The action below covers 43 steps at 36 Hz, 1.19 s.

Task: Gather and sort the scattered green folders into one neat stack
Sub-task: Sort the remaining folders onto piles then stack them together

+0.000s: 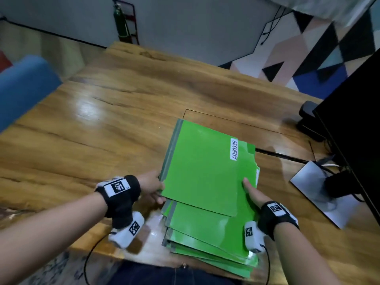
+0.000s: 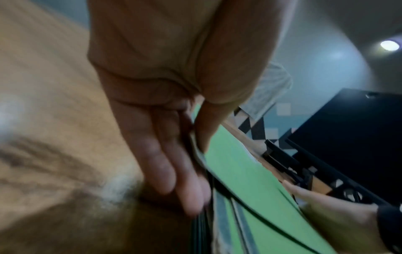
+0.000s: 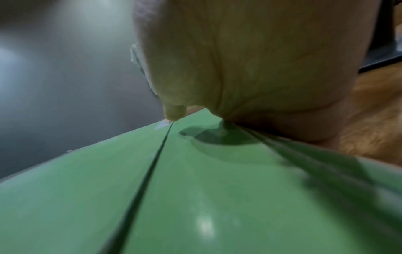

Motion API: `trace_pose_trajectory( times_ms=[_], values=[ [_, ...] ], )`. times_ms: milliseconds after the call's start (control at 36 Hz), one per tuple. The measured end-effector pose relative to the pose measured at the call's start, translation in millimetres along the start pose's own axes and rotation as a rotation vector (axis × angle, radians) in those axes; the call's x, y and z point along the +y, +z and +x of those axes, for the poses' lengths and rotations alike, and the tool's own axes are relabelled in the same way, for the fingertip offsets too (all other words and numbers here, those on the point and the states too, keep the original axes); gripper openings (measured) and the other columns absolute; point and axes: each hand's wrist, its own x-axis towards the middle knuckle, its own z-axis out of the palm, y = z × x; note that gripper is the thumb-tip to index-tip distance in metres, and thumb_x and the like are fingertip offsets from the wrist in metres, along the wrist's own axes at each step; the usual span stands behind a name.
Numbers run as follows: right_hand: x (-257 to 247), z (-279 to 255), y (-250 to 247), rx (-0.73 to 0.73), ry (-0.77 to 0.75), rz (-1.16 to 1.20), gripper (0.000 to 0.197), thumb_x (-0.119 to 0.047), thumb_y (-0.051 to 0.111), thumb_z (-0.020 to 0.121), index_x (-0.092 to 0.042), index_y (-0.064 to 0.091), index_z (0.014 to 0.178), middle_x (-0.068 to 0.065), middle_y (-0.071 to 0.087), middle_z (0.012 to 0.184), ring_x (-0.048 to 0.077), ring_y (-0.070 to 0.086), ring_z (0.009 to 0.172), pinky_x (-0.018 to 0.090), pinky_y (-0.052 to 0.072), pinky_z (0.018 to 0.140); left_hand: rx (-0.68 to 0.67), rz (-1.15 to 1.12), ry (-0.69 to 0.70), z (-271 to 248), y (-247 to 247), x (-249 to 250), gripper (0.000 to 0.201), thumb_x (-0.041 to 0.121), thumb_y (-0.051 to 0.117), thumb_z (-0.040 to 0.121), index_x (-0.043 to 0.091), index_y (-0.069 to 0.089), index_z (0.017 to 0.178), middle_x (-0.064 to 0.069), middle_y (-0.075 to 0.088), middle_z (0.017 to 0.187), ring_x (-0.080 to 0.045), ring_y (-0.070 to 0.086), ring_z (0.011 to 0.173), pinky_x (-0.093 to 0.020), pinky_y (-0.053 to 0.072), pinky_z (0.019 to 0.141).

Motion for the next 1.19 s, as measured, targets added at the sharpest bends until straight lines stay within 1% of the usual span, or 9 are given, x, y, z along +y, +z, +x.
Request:
trace_pose_trajectory(
  times_ms=[83, 194, 333, 556, 722, 861, 944, 1111, 1194],
  values=[
    [0, -4, 2, 0.004, -0.007, 0.006, 0.102, -0.083, 0.026, 0.078, -0.013, 0.016, 0.152, 0.014, 0.016, 0.158, 0.033, 0.023, 0.142, 0.052, 0.022, 0.114, 0.035, 0.250, 0.004, -1, 4, 7, 0.019, 0.015, 0.061, 0.091, 0.008, 0.044, 0.097, -0.013, 0.061, 0.084, -0.017, 0.062, 0.059, -0.026, 0.049, 0.047],
    [-1, -3, 3, 0.010, -0.004, -0.011, 0.099, -0.080, 0.026, 0.081, -0.012, 0.014, 0.152, 0.015, 0.015, 0.158, 0.034, 0.023, 0.142, 0.052, 0.023, 0.113, 0.263, 0.246, 0.062, 20, 5, 21, 0.085, 0.037, 0.075, 0.077, 0.004, 0.027, 0.139, -0.016, 0.047, 0.134, -0.030, 0.054, 0.115, -0.040, 0.051, 0.089],
    [0, 0, 3, 0.010, -0.007, -0.002, 0.101, -0.081, 0.027, 0.079, -0.011, 0.014, 0.152, 0.015, 0.015, 0.158, 0.034, 0.024, 0.142, 0.052, 0.023, 0.113, 0.434, 0.132, 0.169, 37, 14, 42, 0.053, 0.010, 0.068, 0.084, 0.004, 0.042, 0.130, -0.015, 0.055, 0.127, -0.030, 0.057, 0.110, -0.038, 0.049, 0.092],
    [-1, 0, -2, -0.010, -0.067, 0.132, 0.086, -0.069, 0.029, 0.088, -0.010, 0.021, 0.150, 0.015, 0.019, 0.156, 0.030, 0.025, 0.142, 0.044, 0.018, 0.114, 0.329, 0.380, 0.169, 29, 35, 31, 0.051, 0.003, 0.067, 0.081, 0.010, 0.042, 0.125, -0.004, 0.055, 0.098, -0.025, 0.061, 0.092, -0.037, 0.055, 0.083],
    [1, 10, 1, -0.018, -0.051, 0.160, 0.107, -0.079, 0.052, 0.066, -0.011, 0.031, 0.146, 0.015, 0.035, 0.148, 0.031, 0.037, 0.133, 0.042, 0.026, 0.112, 0.167, 0.512, 0.056, 21, 47, 20, 0.082, 0.020, 0.081, 0.069, 0.008, 0.027, 0.130, -0.013, 0.055, 0.119, -0.029, 0.058, 0.105, -0.038, 0.052, 0.086],
    [6, 16, 11, 0.191, -0.047, 0.256, 0.062, -0.051, 0.072, 0.074, -0.004, 0.050, 0.107, 0.010, 0.055, 0.089, 0.027, 0.053, 0.088, 0.034, 0.046, 0.088, -0.001, 0.225, 0.009, 32, 53, 35, 0.131, 0.045, 0.083, 0.064, 0.013, -0.010, 0.150, -0.014, 0.014, 0.157, -0.032, 0.026, 0.140, -0.043, 0.027, 0.113],
    [8, 11, 18, 0.276, -0.051, 0.340, 0.066, -0.055, 0.077, 0.067, -0.001, 0.058, 0.100, 0.012, 0.062, 0.089, 0.026, 0.058, 0.077, 0.030, 0.049, 0.069, -0.006, 0.102, 0.000, 36, 58, 42, 0.130, 0.051, 0.078, 0.066, 0.011, -0.013, 0.149, -0.013, 0.005, 0.158, -0.031, 0.019, 0.143, -0.042, 0.022, 0.115],
    [0, 0, 28, 0.510, -0.198, 0.261, 0.067, -0.074, 0.067, 0.060, -0.012, 0.049, 0.076, 0.002, 0.052, 0.066, 0.016, 0.047, 0.051, 0.023, 0.036, 0.045, 0.030, -0.142, 0.040, 51, 42, 31, 0.135, 0.075, 0.075, 0.042, 0.012, 0.022, 0.149, -0.009, 0.027, 0.154, -0.028, 0.032, 0.137, -0.044, 0.023, 0.115],
    [-13, -7, 27, 0.555, -0.310, 0.242, 0.067, -0.076, 0.066, 0.056, -0.015, 0.047, 0.077, -0.001, 0.052, 0.067, 0.015, 0.049, 0.053, 0.023, 0.041, 0.047, 0.039, -0.308, 0.080, 43, 35, 29, 0.099, 0.064, 0.078, 0.051, 0.016, 0.050, 0.133, -0.008, 0.043, 0.145, -0.027, 0.038, 0.133, -0.041, 0.022, 0.115]
  ],
)
